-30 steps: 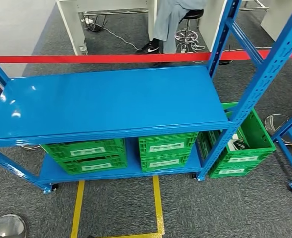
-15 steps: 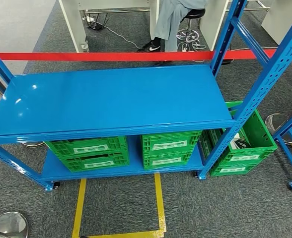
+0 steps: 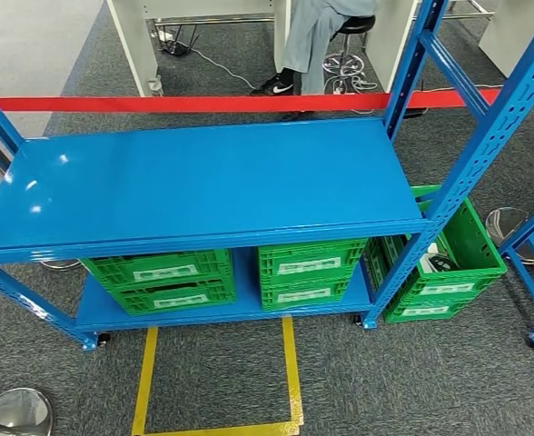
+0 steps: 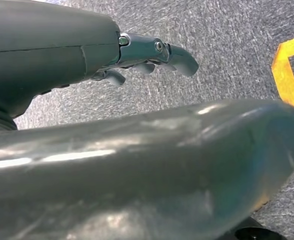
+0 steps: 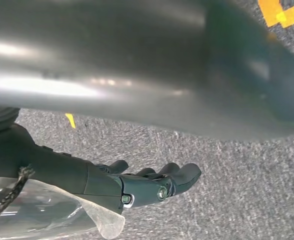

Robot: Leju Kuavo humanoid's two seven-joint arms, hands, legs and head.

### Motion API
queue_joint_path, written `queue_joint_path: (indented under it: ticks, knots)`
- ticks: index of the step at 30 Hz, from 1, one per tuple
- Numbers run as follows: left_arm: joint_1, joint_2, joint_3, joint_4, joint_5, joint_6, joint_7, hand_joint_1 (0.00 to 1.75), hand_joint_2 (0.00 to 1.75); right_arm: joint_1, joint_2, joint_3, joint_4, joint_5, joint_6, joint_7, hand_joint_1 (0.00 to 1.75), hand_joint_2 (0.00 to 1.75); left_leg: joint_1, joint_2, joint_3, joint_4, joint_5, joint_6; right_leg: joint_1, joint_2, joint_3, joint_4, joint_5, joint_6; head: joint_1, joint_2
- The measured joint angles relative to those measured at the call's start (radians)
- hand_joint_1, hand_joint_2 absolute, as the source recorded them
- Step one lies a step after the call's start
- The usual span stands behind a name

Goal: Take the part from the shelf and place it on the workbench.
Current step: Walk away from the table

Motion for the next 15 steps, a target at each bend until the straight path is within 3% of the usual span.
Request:
queue_joint_path:
  ticks: [15]
  knots:
    - [0.039, 0.060, -0.241, -0.026, 0.305, -0.061, 0.050, 0.00, 0.00, 0.040, -0.052, 0.332, 0.008, -0.284, -0.008, 0.041, 0.00, 0.00, 0.000, 0.000, 0.000, 0.000, 0.000, 0.000, 0.000, 0.000, 0.000, 0.000, 0.000, 0.000, 0.000, 0.000]
